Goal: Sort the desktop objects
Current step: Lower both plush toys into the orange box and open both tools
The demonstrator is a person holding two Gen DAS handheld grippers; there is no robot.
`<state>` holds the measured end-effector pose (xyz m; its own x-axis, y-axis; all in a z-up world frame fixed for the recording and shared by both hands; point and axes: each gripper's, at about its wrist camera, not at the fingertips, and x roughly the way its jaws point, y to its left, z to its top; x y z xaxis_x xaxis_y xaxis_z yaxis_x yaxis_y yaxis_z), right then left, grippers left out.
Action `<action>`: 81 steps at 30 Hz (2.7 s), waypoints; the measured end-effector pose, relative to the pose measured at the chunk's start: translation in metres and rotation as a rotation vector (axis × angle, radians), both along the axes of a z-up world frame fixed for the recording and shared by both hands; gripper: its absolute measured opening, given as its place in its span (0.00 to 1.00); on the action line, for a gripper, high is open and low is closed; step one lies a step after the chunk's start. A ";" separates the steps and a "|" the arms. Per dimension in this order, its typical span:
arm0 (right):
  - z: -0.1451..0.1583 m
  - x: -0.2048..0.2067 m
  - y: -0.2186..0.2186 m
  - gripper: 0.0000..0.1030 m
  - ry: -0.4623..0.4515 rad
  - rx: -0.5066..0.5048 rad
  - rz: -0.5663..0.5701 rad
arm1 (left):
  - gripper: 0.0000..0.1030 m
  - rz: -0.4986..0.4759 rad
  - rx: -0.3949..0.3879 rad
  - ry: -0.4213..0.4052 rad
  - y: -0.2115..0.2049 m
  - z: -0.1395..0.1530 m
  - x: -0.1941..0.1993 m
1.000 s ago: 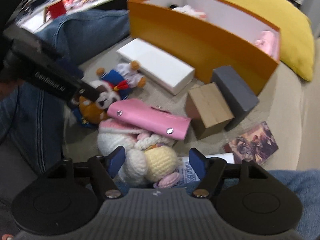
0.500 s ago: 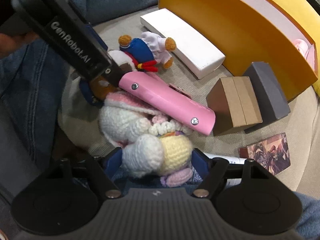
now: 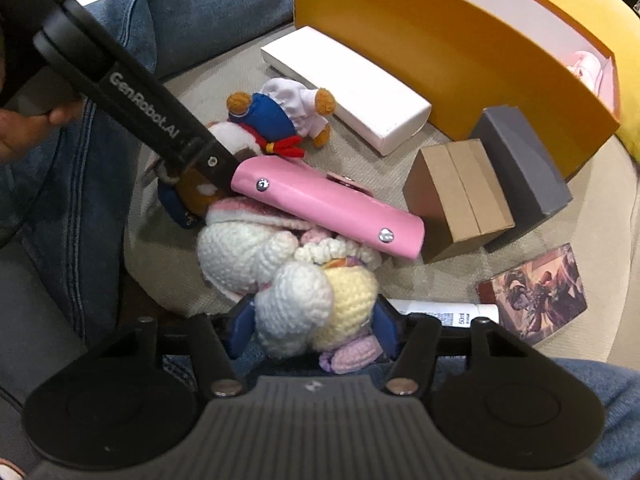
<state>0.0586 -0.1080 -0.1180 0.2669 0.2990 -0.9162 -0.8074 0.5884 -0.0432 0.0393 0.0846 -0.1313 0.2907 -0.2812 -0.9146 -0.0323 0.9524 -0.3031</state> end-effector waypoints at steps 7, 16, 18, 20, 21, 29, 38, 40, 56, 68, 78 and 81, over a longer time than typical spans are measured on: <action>0.024 0.002 -0.023 0.59 0.033 0.087 -0.064 | 0.51 0.025 0.015 -0.040 0.000 0.011 -0.008; 0.052 0.002 -0.059 0.59 0.108 0.264 -0.196 | 0.51 0.068 0.003 -0.134 0.012 0.043 -0.030; 0.059 0.002 -0.067 0.59 0.112 0.297 -0.224 | 0.51 0.079 -0.007 -0.152 0.015 0.050 -0.033; 0.065 0.004 -0.073 0.59 0.114 0.338 -0.255 | 0.51 0.086 -0.010 -0.172 0.017 0.057 -0.035; 0.068 0.005 -0.076 0.59 0.116 0.359 -0.272 | 0.51 0.086 -0.005 -0.186 0.015 0.061 -0.036; 0.102 0.030 -0.083 0.59 0.106 0.522 -0.436 | 0.51 0.065 -0.009 -0.323 0.012 0.111 -0.027; 0.157 0.094 -0.073 0.59 0.035 0.644 -0.567 | 0.51 0.006 0.015 -0.435 0.010 0.170 0.044; 0.164 0.114 -0.067 0.59 0.017 0.654 -0.612 | 0.51 0.006 0.025 -0.434 0.012 0.174 0.069; 0.084 0.255 -0.002 0.60 0.213 0.583 -0.953 | 0.50 -0.056 0.102 -0.275 0.012 0.075 0.222; 0.041 0.286 0.016 0.63 0.381 0.505 -1.047 | 0.52 -0.167 0.179 -0.191 0.005 0.038 0.251; 0.042 0.291 0.019 0.71 0.408 0.485 -0.954 | 0.57 -0.194 0.230 -0.198 0.005 0.026 0.253; 0.048 0.289 0.008 0.71 0.397 0.489 -0.908 | 0.57 -0.201 0.228 -0.221 0.003 0.034 0.250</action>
